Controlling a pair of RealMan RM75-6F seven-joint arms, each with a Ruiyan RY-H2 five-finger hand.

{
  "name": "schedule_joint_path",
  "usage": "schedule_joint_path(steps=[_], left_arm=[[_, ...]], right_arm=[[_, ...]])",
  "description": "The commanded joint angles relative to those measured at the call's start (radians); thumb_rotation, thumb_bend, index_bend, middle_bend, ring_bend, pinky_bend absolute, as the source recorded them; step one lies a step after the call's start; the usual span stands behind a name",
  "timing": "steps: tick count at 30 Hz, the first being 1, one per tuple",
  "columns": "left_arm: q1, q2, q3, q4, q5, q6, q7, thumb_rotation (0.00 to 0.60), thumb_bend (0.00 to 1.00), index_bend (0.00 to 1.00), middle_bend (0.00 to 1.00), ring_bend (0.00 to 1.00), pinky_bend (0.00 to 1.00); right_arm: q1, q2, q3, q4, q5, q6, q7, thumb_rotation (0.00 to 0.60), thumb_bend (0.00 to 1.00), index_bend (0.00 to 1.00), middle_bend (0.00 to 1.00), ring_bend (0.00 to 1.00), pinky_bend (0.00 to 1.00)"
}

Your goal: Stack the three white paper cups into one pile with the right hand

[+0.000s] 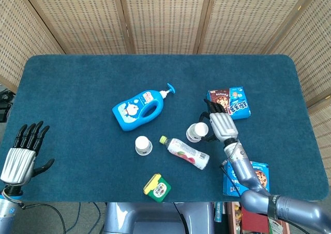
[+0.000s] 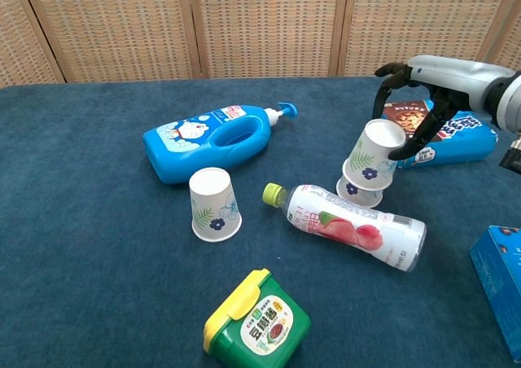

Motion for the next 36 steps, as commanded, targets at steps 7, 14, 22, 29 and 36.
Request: schedule_joint_path(steps=[7, 14, 22, 29, 36], left_arm=[[0.001, 0.001, 0.002, -0.002, 0.005, 0.006, -0.001, 0.600, 0.21, 0.00, 0.00, 0.00, 0.00], [0.000, 0.002, 0.003, -0.001, 0.003, 0.002, -0.001, 0.600, 0.21, 0.00, 0.00, 0.00, 0.00], [0.001, 0.004, 0.004, -0.004, 0.006, 0.006, -0.002, 0.600, 0.21, 0.00, 0.00, 0.00, 0.00], [0.001, 0.006, 0.003, 0.001, 0.005, 0.007, -0.017, 0.600, 0.21, 0.00, 0.00, 0.00, 0.00], [-0.004, 0.004, 0.005, 0.007, 0.004, -0.003, -0.027, 0.600, 0.21, 0.00, 0.00, 0.00, 0.00]], right_arm=[[0.013, 0.011, -0.010, -0.050, -0.010, 0.018, -0.012, 0.600, 0.10, 0.37, 0.00, 0.00, 0.00], [0.027, 0.009, -0.026, -0.113, -0.063, 0.050, -0.048, 0.600, 0.10, 0.37, 0.00, 0.00, 0.00], [0.096, -0.059, -0.013, -0.155, -0.031, 0.051, -0.131, 0.600, 0.10, 0.37, 0.00, 0.00, 0.00], [0.151, -0.150, 0.006, -0.095, 0.022, 0.054, -0.163, 0.600, 0.10, 0.35, 0.00, 0.00, 0.00], [0.204, -0.205, 0.035, -0.017, 0.081, 0.034, -0.179, 0.600, 0.10, 0.20, 0.00, 0.00, 0.00]])
